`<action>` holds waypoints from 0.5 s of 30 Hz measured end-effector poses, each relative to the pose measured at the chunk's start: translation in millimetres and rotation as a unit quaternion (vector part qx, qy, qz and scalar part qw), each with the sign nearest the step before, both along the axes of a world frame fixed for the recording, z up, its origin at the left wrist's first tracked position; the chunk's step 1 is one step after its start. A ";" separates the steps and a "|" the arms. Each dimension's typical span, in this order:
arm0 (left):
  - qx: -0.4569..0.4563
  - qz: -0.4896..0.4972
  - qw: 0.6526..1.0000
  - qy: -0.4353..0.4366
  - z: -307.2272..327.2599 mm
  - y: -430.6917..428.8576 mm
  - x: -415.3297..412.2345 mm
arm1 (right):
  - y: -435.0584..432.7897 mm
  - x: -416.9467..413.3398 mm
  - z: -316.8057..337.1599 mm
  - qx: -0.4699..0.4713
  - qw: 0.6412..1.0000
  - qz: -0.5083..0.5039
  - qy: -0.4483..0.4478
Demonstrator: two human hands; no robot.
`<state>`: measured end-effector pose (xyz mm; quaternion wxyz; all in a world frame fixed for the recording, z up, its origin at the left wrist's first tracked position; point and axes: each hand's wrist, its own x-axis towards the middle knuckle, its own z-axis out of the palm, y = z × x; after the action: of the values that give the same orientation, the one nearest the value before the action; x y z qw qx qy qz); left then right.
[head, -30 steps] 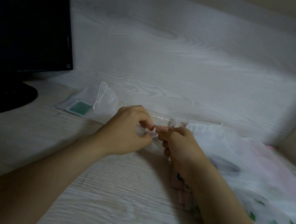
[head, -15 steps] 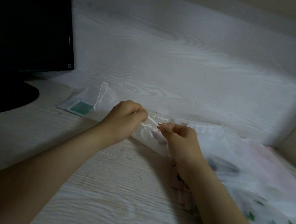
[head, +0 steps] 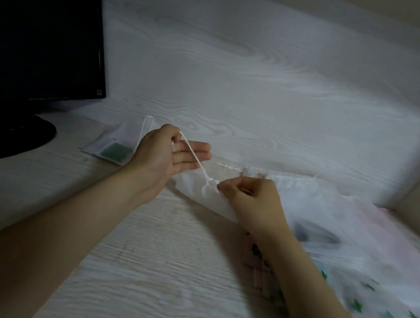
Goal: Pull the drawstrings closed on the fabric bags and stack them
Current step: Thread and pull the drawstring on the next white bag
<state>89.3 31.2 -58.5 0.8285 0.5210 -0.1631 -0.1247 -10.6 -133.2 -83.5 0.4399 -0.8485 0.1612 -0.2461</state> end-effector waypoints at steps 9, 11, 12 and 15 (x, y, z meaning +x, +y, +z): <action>0.255 0.108 0.908 -0.313 -10.1 3.3 -3.9 | -2.7 -2.6 2.9 -0.058 0.997 -0.038 -0.029; 0.338 0.116 0.831 -0.426 -13.4 7.0 -6.3 | -4.8 -1.9 2.1 -0.027 0.997 -0.038 -0.054; 0.373 0.115 0.799 -0.457 -15.6 8.2 -6.4 | -5.4 -1.5 1.6 -0.010 0.997 -0.033 -0.062; 0.434 0.106 0.757 -0.477 -21.2 9.1 -3.1 | -3.8 0.1 1.2 0.015 0.997 -0.012 -0.075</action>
<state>86.1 40.3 -79.7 0.3370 0.8304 -0.4095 0.1708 -10.5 -137.0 -82.4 0.4606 -0.8189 0.1418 -0.3115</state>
